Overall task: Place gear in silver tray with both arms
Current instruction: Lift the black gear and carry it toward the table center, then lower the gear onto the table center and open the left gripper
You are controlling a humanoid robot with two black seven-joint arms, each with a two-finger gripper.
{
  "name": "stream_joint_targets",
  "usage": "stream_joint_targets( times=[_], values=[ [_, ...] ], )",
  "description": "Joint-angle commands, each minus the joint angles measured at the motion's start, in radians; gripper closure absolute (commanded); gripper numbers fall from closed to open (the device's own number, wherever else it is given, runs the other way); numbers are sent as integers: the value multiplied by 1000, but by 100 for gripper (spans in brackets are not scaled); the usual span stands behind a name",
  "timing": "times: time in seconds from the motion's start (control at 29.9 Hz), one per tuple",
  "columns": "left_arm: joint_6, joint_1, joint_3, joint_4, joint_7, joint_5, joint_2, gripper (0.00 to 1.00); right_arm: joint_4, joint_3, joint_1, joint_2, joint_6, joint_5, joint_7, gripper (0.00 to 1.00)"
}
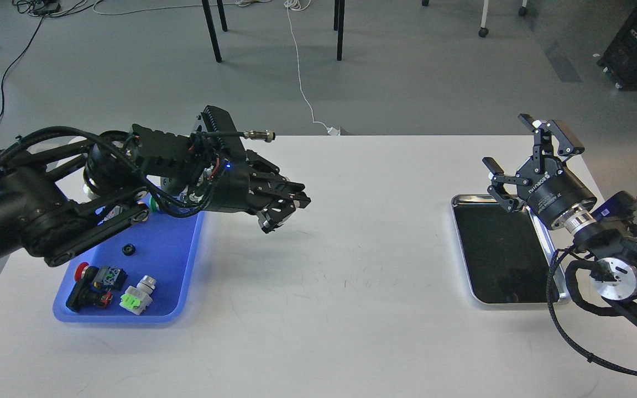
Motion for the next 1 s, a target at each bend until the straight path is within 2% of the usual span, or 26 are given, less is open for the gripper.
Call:
stream_joint_targets(
  times=[0.0, 0.2, 0.67, 0.97],
  values=[
    [-15, -3, 29, 52, 0, 0, -101, 82, 0, 0, 15, 0, -1, 0, 0, 1],
    [-15, -8, 81, 125, 0, 0, -192, 82, -3, -15, 109, -40, -1, 6, 0, 1],
    [-15, -23, 96, 385, 0, 0, -430, 82, -8, -264, 434, -78, -3, 12, 0, 1],
    [-6, -23, 159, 497, 0, 0, -431, 82, -21, -321, 489, -69, -6, 14, 0, 1]
  ],
)
